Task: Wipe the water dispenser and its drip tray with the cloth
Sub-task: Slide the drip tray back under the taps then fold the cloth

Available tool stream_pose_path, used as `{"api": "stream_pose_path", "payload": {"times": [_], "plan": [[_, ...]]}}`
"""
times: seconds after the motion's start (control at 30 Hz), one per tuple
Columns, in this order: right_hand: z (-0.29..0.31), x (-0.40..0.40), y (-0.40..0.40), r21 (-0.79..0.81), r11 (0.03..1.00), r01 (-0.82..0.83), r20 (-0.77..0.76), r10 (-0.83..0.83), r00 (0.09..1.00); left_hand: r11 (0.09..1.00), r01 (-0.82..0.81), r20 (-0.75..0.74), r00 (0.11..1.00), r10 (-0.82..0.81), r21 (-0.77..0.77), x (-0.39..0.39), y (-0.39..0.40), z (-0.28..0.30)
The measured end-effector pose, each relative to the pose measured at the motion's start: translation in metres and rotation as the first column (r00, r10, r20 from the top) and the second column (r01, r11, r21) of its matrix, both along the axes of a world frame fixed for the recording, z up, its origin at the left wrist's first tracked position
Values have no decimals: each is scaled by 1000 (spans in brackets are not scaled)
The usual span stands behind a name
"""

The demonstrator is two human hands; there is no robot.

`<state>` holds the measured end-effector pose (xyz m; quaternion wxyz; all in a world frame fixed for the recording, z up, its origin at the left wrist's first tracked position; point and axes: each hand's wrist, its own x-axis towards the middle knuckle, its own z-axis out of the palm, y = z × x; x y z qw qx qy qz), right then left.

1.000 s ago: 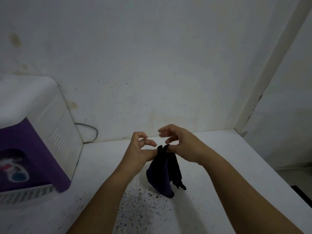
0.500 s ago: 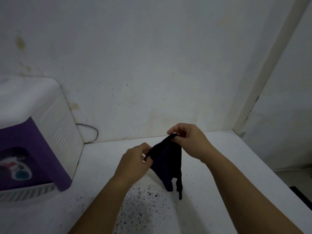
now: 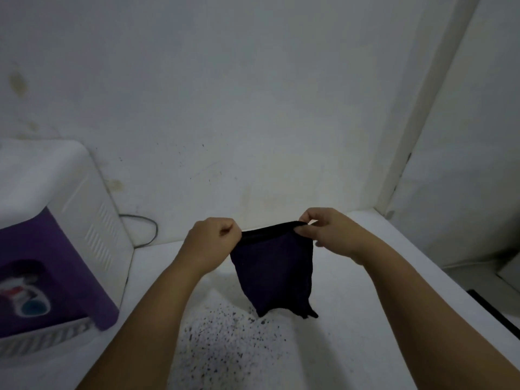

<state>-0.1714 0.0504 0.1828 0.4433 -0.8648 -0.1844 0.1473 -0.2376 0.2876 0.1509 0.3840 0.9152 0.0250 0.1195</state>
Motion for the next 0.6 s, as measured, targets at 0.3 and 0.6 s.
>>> {"api": "stream_pose_path", "payload": {"times": [0.3,0.6], "plan": [[-23,-7,1,355,870,343,-428,-175,887,827,65,-561,705,-434,-558,-20,-12,-46],[-96,-19,-24,210,917,340,-599,-154,786,663,-162,-385,900,-203,-730,0,-42,-56]]}}
